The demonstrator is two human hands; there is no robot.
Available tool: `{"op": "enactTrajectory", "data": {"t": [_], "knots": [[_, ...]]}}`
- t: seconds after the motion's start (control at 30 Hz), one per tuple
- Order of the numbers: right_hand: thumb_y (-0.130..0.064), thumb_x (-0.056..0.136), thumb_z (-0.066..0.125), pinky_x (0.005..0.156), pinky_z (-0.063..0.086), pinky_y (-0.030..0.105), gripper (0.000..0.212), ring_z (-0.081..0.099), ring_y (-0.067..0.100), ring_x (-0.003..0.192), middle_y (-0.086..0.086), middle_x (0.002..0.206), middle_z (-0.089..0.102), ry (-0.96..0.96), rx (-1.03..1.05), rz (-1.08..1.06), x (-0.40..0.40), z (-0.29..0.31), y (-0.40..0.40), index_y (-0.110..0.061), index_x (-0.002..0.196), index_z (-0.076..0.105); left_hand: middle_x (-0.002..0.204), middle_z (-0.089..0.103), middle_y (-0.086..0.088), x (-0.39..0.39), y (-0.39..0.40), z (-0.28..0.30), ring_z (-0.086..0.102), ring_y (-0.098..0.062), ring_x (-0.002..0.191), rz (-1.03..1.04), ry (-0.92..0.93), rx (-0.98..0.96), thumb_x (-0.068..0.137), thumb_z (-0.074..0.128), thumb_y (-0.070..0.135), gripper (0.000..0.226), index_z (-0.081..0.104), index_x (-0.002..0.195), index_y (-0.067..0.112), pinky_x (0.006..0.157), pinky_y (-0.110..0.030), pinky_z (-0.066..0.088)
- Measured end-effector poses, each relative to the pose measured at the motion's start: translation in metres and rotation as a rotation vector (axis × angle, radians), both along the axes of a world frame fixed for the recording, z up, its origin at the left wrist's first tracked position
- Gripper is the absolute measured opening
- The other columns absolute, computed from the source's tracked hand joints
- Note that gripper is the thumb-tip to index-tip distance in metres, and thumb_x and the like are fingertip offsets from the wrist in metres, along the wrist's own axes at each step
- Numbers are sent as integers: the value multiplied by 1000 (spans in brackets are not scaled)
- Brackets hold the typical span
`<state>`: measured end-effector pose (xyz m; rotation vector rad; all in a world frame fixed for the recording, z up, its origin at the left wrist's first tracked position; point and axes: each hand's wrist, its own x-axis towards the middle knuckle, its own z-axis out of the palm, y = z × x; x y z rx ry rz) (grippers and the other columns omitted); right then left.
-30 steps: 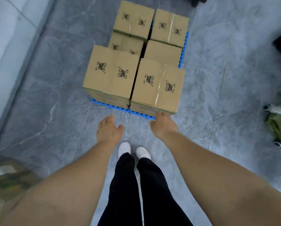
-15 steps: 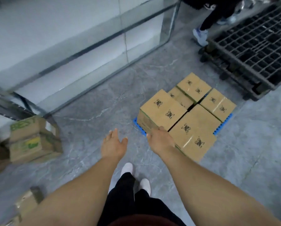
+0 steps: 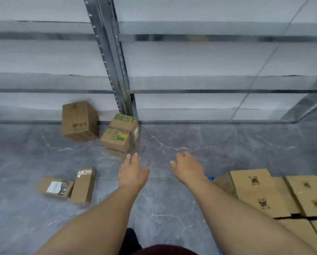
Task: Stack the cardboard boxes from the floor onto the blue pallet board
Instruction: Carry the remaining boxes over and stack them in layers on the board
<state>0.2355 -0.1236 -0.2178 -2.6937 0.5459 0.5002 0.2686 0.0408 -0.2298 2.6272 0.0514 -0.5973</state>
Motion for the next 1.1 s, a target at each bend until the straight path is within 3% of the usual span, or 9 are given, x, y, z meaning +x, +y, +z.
{"op": "enactTrajectory", "data": {"t": [0.27, 0.43, 0.57, 0.87, 1.1], "knots": [[-35, 96, 41, 91, 41, 38, 41, 45, 31, 120, 12, 130, 43, -3, -66, 256, 86, 5, 99, -10, 128, 45, 158, 4, -2, 45, 100, 19, 19, -27, 141, 184, 14, 28, 93, 41, 21, 60, 18, 148, 21, 112, -36, 24], [-37, 96, 40, 89, 42, 39, 39, 46, 30, 118, 11, 127, 44, 8, -68, 285, 135, 3, 144, -11, 124, 47, 158, 8, -1, 84, 147, 24, 22, -22, 141, 172, 4, 49, 100, 29, 28, 44, 34, 143, 25, 110, -33, 23], [-40, 96, 38, 90, 42, 39, 41, 46, 30, 118, 11, 127, 45, 10, -75, 241, 169, -2, 165, -11, 124, 48, 157, 14, -6, 121, 168, 13, 22, -24, 141, 150, 38, -2, 100, 25, 37, 44, 43, 139, 23, 111, -35, 20], [-42, 97, 34, 88, 41, 37, 44, 47, 27, 115, 9, 126, 47, 90, -10, 101, 227, -36, 176, -12, 125, 48, 157, 16, -4, 200, 179, -21, 21, -24, 142, 128, 143, -5, 94, 35, 51, 70, 10, 150, 19, 113, -36, 17], [-42, 97, 34, 94, 40, 37, 49, 45, 28, 122, 12, 135, 43, 178, 50, 46, 308, -62, 151, -10, 133, 43, 155, 21, -6, 284, 158, -47, 23, -25, 141, 130, 190, -10, 92, 43, 50, 74, 10, 150, 17, 113, -37, 21]]}}
